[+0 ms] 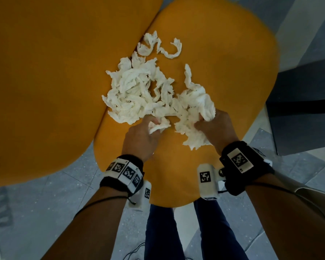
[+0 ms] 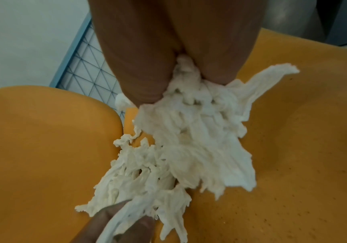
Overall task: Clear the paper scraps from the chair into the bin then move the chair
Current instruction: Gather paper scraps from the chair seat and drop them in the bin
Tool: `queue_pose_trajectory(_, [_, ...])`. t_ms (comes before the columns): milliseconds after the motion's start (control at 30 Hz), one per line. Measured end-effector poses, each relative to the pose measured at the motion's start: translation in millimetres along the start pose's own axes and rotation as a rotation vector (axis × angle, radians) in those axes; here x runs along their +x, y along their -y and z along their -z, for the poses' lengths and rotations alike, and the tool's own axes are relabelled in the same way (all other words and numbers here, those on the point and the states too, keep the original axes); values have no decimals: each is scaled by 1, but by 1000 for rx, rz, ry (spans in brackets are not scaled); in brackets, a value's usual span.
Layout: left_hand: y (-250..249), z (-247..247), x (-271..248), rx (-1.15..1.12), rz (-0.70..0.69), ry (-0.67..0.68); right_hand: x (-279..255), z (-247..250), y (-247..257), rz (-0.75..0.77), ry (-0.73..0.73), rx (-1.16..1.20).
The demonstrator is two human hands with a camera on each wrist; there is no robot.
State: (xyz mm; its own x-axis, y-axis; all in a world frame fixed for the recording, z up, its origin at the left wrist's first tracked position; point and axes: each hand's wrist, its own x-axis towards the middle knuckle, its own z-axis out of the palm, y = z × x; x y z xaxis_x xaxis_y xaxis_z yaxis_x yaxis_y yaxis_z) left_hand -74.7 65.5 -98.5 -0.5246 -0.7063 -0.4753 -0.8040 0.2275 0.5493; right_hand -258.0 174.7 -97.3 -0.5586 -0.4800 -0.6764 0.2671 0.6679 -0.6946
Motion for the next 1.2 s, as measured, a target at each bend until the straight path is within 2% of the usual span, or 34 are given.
queue_pose_trajectory(100, [-5, -8, 3, 42, -76, 80, -3, -2, -8, 8, -35, -30])
queue_pose_trajectory(200, [-7, -18, 2, 119, -162, 90, -9, -2, -16, 26, -82, 10])
queue_pose_trajectory(300, [-3, -27, 4, 206, -182, 101, -14, -3, -27, 32, -131, 53])
queue_pose_trajectory(400, [-5, -31, 5, 193, -234, 161, -23, -4, -31, 32, -162, 151])
queue_pose_trajectory(567, [-19, -43, 10, 344, -316, 251, -34, -7, -39, -65, -185, 271])
queue_pose_trajectory(633, [-20, -44, 14, 354, -296, 233, -37, -9, -42, -112, -242, 265])
queue_pose_trajectory(767, [-17, -27, 9, 229, -299, 123, -41, -10, -48, -188, -333, 276])
queue_pose_trajectory(900, [-5, -3, -3, 109, -259, 16, -48, -12, -53, -219, -353, 365])
queue_pose_trajectory(966, [3, 7, -8, 68, -245, 0, -48, -18, -57, -200, -352, 290])
queue_pose_trajectory(1066, [13, 16, -17, 43, -272, 14, -46, -27, -62, -95, -370, -20])
queue_pose_trajectory(1133, [19, 19, -23, 32, -233, 63, -46, -31, -61, -36, -367, -184])
queue_pose_trajectory(1200, [28, 19, -29, 54, -209, 125, -47, -34, -60, -23, -360, -214])
